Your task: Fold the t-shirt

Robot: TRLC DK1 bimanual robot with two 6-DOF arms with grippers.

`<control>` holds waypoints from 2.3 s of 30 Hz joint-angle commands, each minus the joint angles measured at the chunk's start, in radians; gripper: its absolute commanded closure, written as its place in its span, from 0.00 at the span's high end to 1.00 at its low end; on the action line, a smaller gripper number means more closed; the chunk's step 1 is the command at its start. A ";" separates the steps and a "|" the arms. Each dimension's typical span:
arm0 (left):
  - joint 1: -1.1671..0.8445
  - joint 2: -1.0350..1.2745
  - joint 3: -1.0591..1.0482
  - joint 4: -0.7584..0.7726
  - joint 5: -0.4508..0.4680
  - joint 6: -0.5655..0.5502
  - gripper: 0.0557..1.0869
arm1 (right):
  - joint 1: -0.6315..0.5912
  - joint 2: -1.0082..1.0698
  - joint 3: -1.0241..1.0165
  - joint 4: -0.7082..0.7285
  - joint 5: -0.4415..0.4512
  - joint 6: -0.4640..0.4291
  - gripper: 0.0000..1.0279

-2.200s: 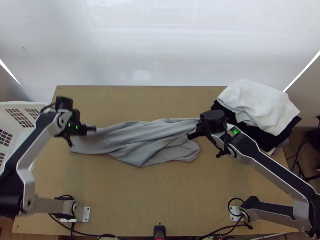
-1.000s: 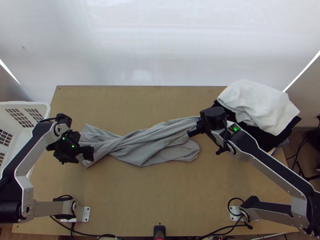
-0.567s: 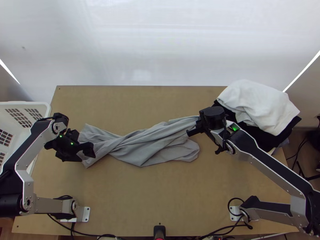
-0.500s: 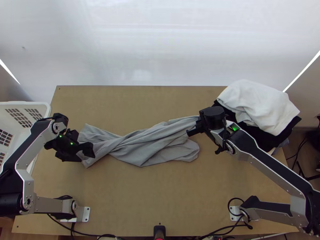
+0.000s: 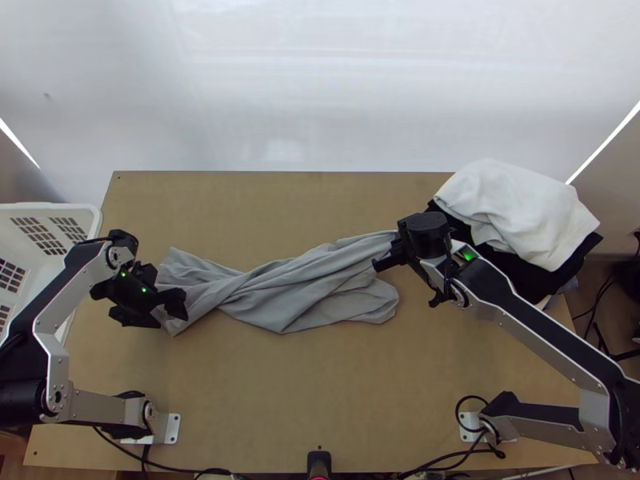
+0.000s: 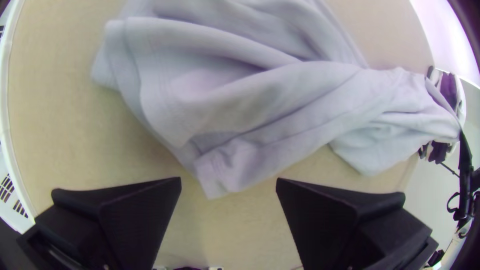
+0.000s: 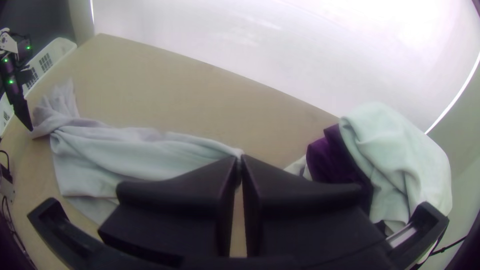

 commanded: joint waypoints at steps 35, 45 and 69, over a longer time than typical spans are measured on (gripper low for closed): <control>0.133 -0.192 0.143 0.247 0.033 -0.234 0.04 | -0.124 -0.037 0.109 0.034 0.013 0.041 0.03; 0.115 -0.160 0.423 0.434 0.023 -0.464 0.03 | -0.196 0.035 0.311 0.188 0.112 0.030 0.03; 0.156 -0.471 0.950 0.425 0.020 -0.577 0.03 | -0.220 -0.419 0.774 0.035 0.108 -0.020 0.03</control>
